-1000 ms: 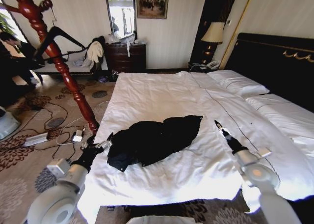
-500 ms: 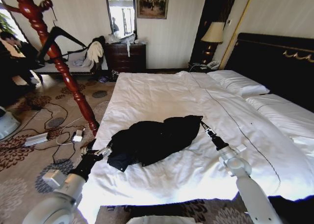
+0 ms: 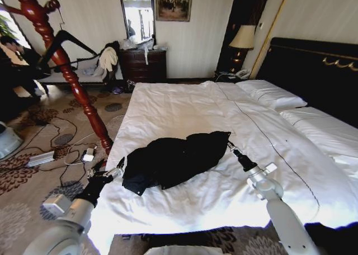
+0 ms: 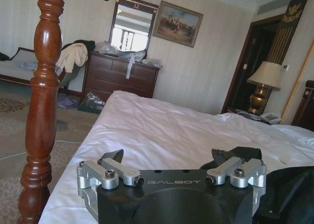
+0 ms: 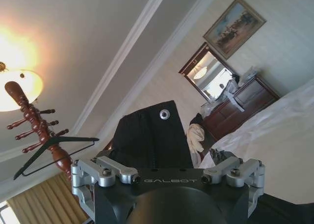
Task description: Pick up the clothes from the bed and hang them on the clothes hanger.
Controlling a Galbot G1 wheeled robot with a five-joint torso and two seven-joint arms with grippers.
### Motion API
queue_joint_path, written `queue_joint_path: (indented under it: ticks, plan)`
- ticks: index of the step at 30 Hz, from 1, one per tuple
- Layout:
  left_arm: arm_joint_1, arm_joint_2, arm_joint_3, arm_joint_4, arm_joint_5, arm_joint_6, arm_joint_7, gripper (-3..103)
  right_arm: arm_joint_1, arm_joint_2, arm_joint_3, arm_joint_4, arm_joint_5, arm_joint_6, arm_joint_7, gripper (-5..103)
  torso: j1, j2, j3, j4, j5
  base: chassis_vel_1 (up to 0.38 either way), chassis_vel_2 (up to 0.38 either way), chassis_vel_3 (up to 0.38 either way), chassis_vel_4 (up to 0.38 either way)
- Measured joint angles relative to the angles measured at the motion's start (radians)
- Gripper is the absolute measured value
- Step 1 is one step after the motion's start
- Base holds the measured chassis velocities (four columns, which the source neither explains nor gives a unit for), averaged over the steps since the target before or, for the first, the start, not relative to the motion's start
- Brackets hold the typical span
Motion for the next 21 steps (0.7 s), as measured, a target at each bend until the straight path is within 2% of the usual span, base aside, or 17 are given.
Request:
queue_joint_path:
  ticks: [2, 10, 12, 14, 17, 18, 21]
  plan:
    - [0.001, -0.001, -0.002, 0.000, 0.000, 0.000, -0.001, 100, 0.012, -0.003, -0.007, -0.007, -0.008, 0.004, -0.006, 100, 0.000, 0.000, 0.000, 0.0002, 0.0000, 0.000, 0.000, 0.000, 0.000]
    - [-0.003, -0.009, -0.003, 0.000, -0.002, 0.001, -0.004, 100, 0.021, -0.030, -0.015, 0.002, -0.008, 0.006, -0.005, 98, 0.000, 0.000, 0.000, 0.0000, -0.0001, 0.000, 0.000, 0.000, 0.000]
    - [-0.010, -0.010, 0.001, 0.000, -0.002, 0.002, -0.006, 100, 0.022, -0.036, -0.012, 0.003, -0.027, 0.008, -0.013, 83, 0.000, 0.000, 0.000, 0.0000, 0.0000, 0.000, 0.000, 0.000, 0.000]
    - [-0.011, -0.010, 0.001, 0.000, -0.002, 0.002, -0.007, 100, 0.022, -0.040, -0.009, 0.002, -0.033, 0.009, -0.018, 83, 0.000, 0.000, 0.000, 0.0000, 0.0001, 0.000, 0.000, 0.000, 0.000]
    - [-0.011, -0.014, -0.002, 0.000, -0.006, 0.003, -0.007, 100, 0.014, -0.060, -0.010, 0.004, -0.052, 0.012, -0.027, 67, 0.000, 0.000, 0.000, 0.0000, 0.0000, 0.000, 0.000, 0.000, 0.000]
    - [-0.011, -0.014, -0.002, 0.000, -0.006, 0.003, -0.007, 100, 0.014, -0.060, -0.010, 0.004, -0.052, 0.012, -0.027, 67, 0.000, 0.000, 0.000, 0.0000, 0.0000, 0.000, 0.000, 0.000, 0.000]
    - [-0.011, -0.018, -0.004, 0.000, -0.009, 0.003, -0.007, 100, 0.004, -0.077, -0.021, 0.013, -0.076, 0.017, -0.037, 56, 0.000, 0.000, 0.000, 0.0000, 0.0000, 0.000, 0.000, 0.000, 0.000]
